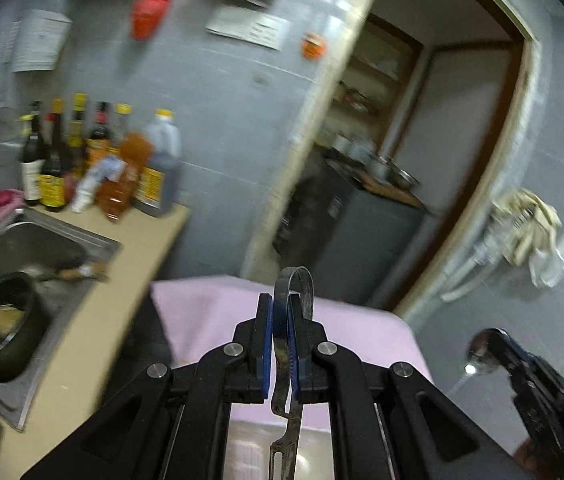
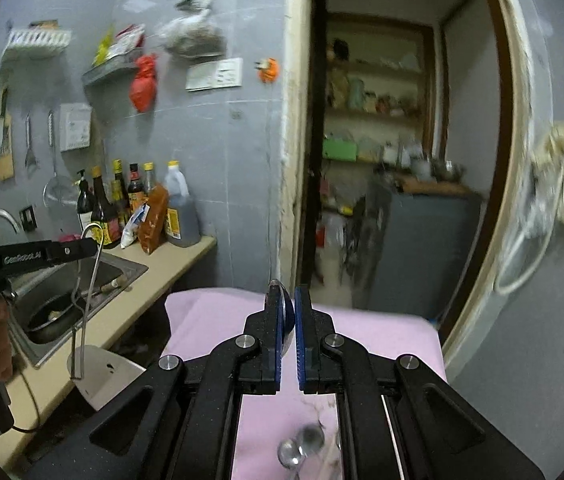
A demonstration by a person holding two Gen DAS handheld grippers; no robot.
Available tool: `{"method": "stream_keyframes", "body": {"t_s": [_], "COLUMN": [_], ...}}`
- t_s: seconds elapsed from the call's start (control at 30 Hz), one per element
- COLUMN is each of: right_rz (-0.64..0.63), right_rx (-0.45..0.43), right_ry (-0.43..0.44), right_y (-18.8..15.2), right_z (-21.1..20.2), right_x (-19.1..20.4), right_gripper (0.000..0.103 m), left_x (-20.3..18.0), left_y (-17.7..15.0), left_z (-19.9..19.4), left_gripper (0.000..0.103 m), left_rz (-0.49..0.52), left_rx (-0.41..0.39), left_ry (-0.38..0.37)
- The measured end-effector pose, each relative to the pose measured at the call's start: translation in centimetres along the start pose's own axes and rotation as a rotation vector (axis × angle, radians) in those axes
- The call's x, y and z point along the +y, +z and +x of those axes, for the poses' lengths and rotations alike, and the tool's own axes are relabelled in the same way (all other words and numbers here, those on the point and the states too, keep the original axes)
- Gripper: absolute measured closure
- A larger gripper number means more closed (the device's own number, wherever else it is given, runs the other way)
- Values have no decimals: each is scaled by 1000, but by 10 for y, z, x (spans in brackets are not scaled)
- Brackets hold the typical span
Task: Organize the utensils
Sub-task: 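Lower the wire hook into the white caddy and open the left tool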
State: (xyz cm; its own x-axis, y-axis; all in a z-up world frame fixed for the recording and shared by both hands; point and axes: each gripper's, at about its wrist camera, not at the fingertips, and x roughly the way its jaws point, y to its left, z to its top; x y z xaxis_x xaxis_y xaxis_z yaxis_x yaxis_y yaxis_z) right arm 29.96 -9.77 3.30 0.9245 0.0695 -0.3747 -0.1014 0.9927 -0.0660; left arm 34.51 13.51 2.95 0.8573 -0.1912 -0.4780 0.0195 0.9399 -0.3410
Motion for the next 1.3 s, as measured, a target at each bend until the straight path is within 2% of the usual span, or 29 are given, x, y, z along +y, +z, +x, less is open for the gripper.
{"method": "stream_keyframes", "body": {"t_s": [0.17, 0.33, 0.53, 0.83, 1.0, 1.1, 1.17, 1.3], "right_rz": [-102, -127, -139, -128, -89, -54, -23, 28], "right_rx": [-12, 5, 14, 80, 116, 124, 129, 131], "right_ry": [-50, -68, -31, 74, 129, 155, 166, 185], "right_y": [-3, -18, -40, -67, -75, -77, -77, -77], "right_z": [7, 15, 23, 29, 28, 25, 24, 19], "right_x": [38, 54, 65, 75, 70, 64, 59, 48], "right_gripper": [98, 98, 98, 98, 94, 93, 93, 93], "left_x": [39, 52, 53, 45, 43, 44, 46, 47], "left_y": [-7, -24, -49, -73, -80, -82, -84, -86], "left_z": [15, 30, 35, 33, 27, 22, 16, 2], "left_gripper": [96, 96, 96, 96, 95, 82, 59, 55], "left_rz": [-51, -43, -38, 12, 41, 47, 33, 15], "left_rx": [-52, -84, -110, -65, -9, 25, 33, 28], "left_ry": [44, 60, 40, 37, 57, 73, 68, 69]}}
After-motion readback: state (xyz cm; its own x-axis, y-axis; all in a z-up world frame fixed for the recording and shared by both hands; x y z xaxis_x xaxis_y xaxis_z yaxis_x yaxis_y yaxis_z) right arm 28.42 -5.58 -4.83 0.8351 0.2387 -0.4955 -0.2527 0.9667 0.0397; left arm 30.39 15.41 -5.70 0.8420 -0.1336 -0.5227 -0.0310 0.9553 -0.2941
